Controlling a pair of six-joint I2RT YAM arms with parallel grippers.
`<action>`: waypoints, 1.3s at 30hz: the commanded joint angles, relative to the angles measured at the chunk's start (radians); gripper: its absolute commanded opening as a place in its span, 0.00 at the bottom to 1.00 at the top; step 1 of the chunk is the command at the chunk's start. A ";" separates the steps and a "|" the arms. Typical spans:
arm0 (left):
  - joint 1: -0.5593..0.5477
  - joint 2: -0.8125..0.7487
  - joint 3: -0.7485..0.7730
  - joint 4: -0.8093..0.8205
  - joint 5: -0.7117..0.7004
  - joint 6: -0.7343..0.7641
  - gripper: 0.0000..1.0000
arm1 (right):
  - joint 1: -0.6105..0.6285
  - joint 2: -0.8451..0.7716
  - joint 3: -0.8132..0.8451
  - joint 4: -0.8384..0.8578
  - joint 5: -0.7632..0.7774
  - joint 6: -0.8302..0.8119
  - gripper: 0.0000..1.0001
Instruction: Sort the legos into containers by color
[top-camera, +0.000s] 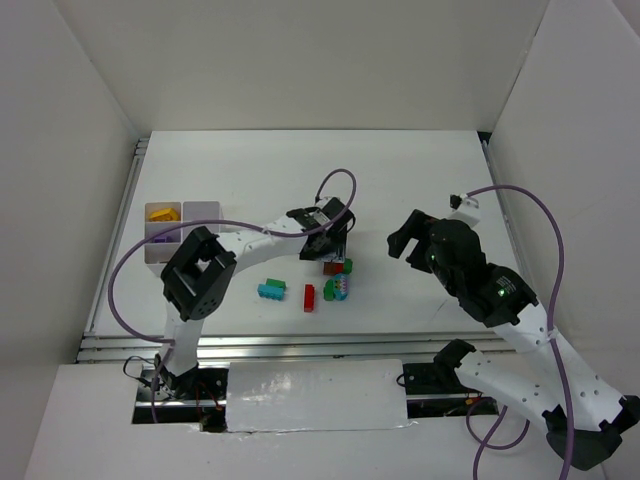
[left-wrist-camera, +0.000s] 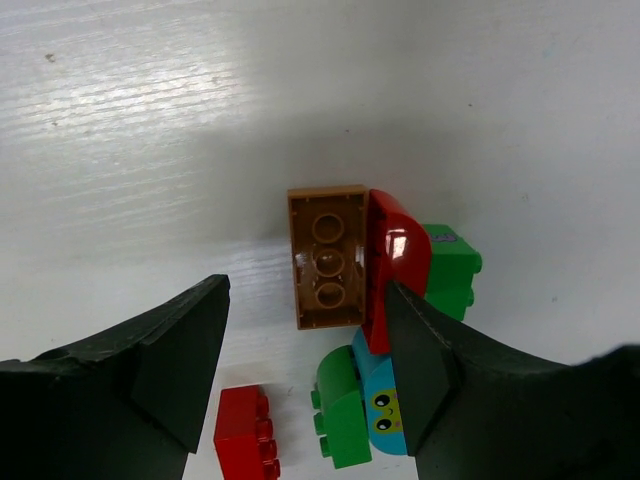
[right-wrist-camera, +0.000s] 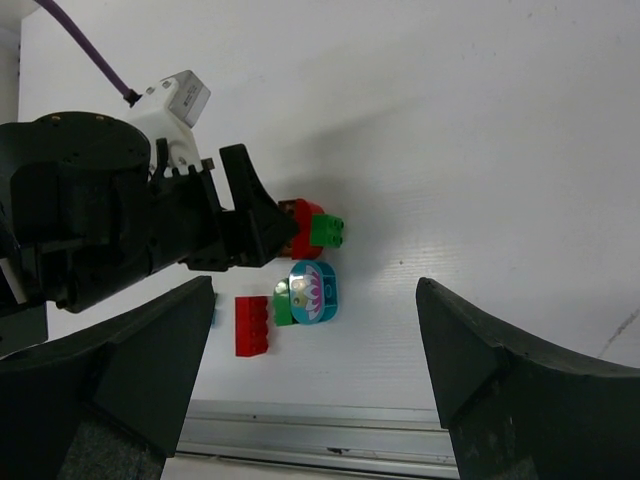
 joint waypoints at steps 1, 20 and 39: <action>-0.004 -0.074 -0.031 0.014 -0.047 -0.025 0.76 | -0.003 0.001 -0.007 0.032 0.004 -0.016 0.89; 0.015 0.006 -0.022 0.040 -0.013 -0.024 0.74 | -0.004 -0.008 -0.024 0.050 -0.019 -0.028 0.89; -0.006 0.038 0.005 0.046 0.033 -0.021 0.74 | -0.004 -0.004 -0.038 0.066 -0.032 -0.034 0.89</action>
